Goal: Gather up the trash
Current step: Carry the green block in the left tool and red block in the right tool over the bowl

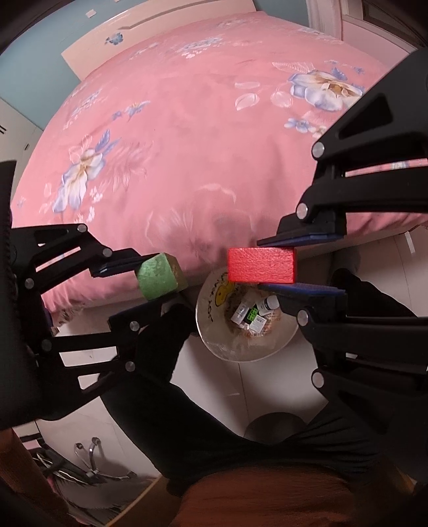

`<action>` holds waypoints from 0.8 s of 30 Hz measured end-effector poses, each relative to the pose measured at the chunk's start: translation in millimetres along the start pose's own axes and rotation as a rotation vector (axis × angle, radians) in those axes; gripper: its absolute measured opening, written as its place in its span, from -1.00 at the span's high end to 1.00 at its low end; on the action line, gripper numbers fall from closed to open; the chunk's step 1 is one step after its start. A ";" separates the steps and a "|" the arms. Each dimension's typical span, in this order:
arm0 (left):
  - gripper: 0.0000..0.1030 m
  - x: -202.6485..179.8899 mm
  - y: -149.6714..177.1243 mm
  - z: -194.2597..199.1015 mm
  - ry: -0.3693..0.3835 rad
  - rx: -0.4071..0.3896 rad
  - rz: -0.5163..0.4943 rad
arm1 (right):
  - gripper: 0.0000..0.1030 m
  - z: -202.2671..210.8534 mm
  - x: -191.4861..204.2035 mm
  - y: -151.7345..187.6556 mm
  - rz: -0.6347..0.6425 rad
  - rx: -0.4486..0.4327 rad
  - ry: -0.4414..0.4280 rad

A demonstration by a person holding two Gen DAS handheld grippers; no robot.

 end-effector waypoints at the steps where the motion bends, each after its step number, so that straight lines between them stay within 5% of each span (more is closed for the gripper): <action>1: 0.38 -2.3 1.3 -1.0 0.002 0.000 -0.001 | 0.60 -2.8 2.4 0.6 0.001 0.005 -0.002; 24: 0.38 -47.3 28.2 -65.1 0.085 0.024 0.022 | 0.60 -74.6 52.1 11.2 0.002 0.036 -0.120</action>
Point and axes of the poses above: each gripper's, at about its wrist camera, not at the fingertips, and z roughly against the way its jaws point, x to its left, y to its underside, the point moved 3 cm from there along -z, roughly the way its jaws point, and after that the axes turned 5 degrees about z, right-handed, at the moved point
